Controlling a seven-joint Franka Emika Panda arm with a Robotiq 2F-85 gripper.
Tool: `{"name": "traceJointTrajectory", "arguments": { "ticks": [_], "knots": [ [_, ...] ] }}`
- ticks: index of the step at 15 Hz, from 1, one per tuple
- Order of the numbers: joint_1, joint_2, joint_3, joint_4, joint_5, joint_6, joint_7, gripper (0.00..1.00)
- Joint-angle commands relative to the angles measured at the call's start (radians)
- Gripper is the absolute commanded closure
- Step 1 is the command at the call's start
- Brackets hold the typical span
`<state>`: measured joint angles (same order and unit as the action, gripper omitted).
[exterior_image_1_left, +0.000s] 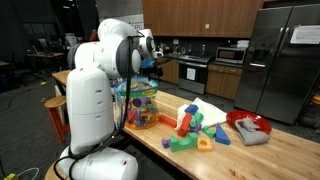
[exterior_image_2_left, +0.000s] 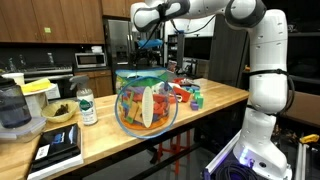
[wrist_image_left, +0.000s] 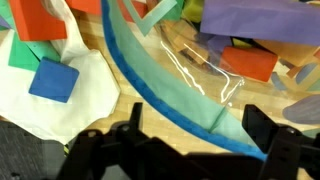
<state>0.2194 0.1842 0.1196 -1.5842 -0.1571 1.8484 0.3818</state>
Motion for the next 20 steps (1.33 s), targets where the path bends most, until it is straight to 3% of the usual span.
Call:
{"name": "traceJointTrajectory", "arguments": {
  "ticks": [1,11,20],
  "knots": [
    [-0.024,-0.025,-0.027,-0.016,-0.005,-0.004,0.083,0.0],
    [-0.1,-0.161,-0.096,-0.225,-0.018,-0.007,0.324,0.0],
    [-0.173,-0.247,-0.104,-0.38,-0.024,0.049,0.394,0.0]
  ]
}}
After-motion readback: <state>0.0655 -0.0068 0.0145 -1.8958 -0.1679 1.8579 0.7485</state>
